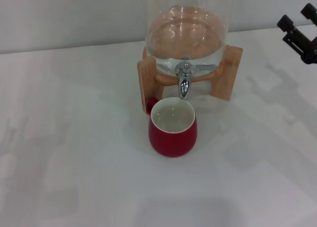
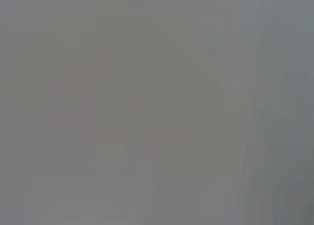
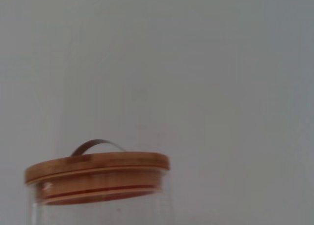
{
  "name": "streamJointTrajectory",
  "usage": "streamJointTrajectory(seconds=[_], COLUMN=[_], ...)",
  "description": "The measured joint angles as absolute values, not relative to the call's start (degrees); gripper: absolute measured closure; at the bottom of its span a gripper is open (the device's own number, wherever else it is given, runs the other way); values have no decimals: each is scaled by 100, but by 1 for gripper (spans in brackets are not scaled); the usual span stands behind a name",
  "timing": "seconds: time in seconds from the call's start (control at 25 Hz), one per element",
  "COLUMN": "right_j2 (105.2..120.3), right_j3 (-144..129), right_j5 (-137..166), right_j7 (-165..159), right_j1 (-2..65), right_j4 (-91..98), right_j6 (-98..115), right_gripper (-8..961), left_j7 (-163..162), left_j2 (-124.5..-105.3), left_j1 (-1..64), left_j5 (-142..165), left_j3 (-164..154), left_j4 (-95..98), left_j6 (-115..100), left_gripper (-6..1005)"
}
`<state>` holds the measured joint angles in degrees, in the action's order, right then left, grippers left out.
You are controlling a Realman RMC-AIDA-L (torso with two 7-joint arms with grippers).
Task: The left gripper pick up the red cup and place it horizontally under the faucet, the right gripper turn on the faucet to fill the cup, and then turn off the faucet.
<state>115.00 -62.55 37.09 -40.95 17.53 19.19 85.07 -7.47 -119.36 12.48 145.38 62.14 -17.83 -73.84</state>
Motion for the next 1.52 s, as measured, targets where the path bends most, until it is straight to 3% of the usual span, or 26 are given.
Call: streamJointTrajectory(seconds=[1.52], right_j2=[11514], right_j3=[-5791], right_j5=[2409], right_j7=[-3198], right_j1=[1775], right_j4=[1638], right_j6=[8168], right_gripper=[176], left_j7=[-765], left_j2=[-12020], left_j1=[1198], left_j5=[13081], left_j3=[6139], left_j4=[-1957], left_j6=[-7707], left_gripper=[109])
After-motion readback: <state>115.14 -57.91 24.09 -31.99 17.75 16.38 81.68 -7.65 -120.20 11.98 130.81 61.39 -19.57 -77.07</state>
